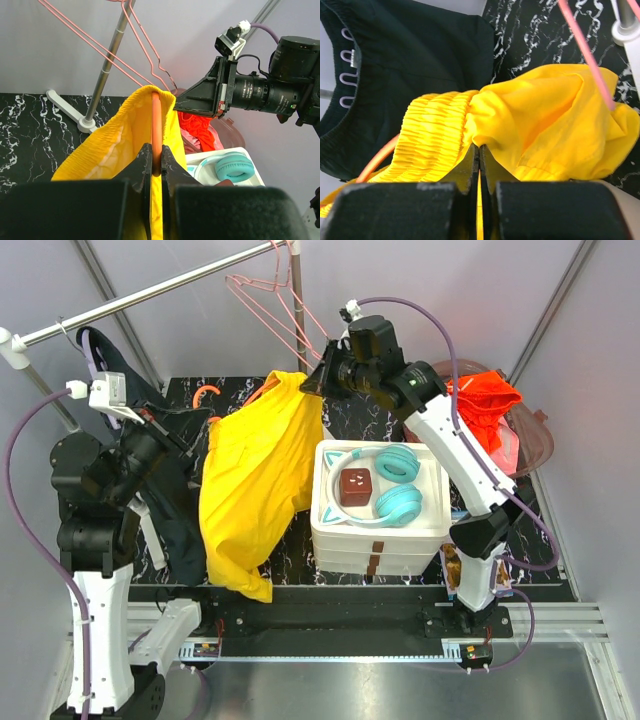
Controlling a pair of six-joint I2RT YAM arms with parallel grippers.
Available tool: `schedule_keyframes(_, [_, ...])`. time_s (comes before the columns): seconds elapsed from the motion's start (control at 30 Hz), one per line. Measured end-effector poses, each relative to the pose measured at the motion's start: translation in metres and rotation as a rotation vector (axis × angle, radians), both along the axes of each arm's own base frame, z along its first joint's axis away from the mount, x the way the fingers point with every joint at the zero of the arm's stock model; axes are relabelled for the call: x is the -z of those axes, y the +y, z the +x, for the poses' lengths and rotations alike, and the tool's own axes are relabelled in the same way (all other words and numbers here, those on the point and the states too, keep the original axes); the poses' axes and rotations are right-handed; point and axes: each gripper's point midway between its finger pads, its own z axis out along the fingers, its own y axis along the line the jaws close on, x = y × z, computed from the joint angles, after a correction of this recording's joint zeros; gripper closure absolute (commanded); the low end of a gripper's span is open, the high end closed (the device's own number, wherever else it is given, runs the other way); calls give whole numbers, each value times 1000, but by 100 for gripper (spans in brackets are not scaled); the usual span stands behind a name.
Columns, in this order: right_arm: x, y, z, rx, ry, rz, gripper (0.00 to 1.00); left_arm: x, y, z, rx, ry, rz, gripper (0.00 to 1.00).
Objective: Remove the shorts from the hanger
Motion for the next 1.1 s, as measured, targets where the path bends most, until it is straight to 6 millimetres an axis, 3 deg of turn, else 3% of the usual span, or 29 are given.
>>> schedule_keyframes(0.3, [21,-51,9,78,52,-51,100,-10,2,-18,-9,-57,14,100])
schedule_keyframes(0.4, [29,-56,8,49,63,-46,100,-12,2,-22,-11,-68,15,100])
schedule_keyframes(0.53, [28,-44,-1,-51,40,-18,100,-10,4,-17,-26,-68,-15,100])
schedule_keyframes(0.7, [17,-15,-24,-220,-20,29,100,-14,9,5,-64,-101,-111,100])
schedule_keyframes(0.9, [-6,36,-93,-514,-79,115,100,-16,23,45,-153,-138,-191,100])
schedule_keyframes(1.0, [-9,39,-112,-560,-99,115,100,-14,27,64,-181,-125,-202,100])
schedule_keyframes(1.1, [-16,29,-106,-510,-132,99,100,-14,28,79,-191,-103,-208,100])
